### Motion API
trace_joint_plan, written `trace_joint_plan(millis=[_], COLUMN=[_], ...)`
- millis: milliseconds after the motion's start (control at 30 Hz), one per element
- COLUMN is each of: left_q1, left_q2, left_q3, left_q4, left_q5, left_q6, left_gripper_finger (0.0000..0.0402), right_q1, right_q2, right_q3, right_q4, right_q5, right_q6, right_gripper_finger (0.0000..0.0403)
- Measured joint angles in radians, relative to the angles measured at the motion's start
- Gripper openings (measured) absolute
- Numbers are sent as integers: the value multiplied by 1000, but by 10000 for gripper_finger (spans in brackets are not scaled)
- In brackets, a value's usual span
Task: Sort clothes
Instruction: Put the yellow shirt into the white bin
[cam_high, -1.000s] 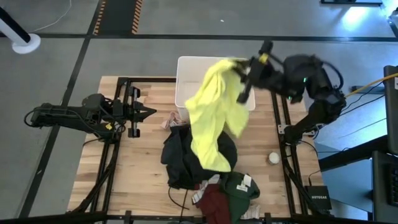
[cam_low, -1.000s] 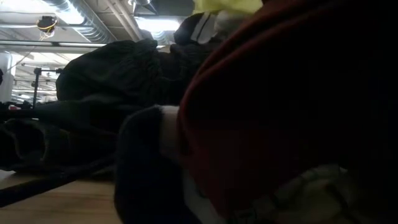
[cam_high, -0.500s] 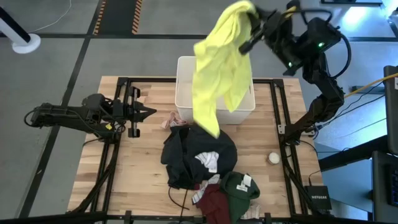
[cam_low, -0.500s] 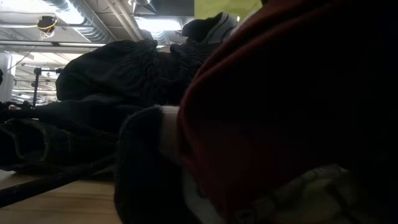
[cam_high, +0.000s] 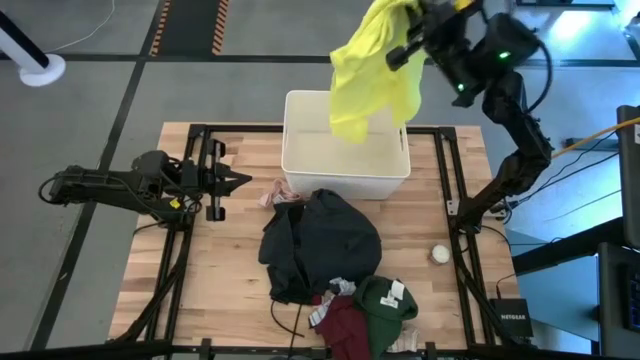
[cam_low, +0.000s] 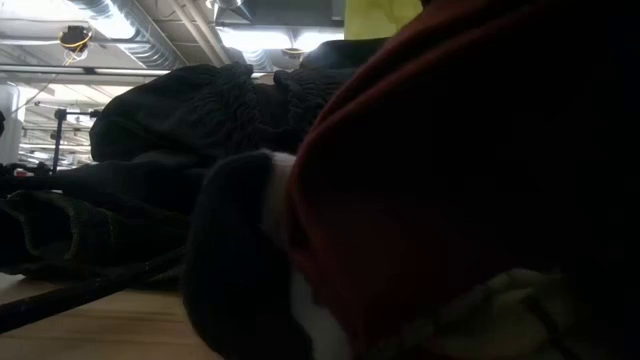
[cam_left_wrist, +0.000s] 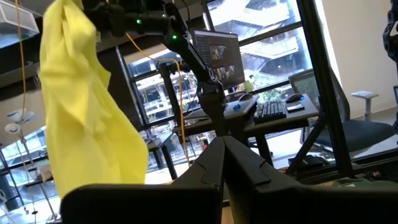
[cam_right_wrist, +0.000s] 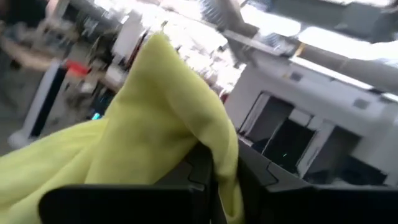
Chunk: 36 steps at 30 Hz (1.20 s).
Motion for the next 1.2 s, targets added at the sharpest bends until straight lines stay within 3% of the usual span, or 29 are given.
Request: trace_joint_plan(millis=[300,500,900,1200], left_q1=[0,1,1,1], left_q2=[0,0,0,16], left_q3=[0,0,0,0], left_q4=[0,0,1,1], left_q5=[0,0,0,0], left_q6=[1,1,15,16], left_gripper_finger=[0,0,0,0], right_q1=[3,3,-52,-84], right_q2=[20,23,24,24], right_q3=[-2,-76,-413,-704], right_q4=[-274,-344,-329,-202], right_q5=[-116,-157,-233,-285], right_q6=[177,214,259,291], right_gripper_finger=[52,53,53,53])
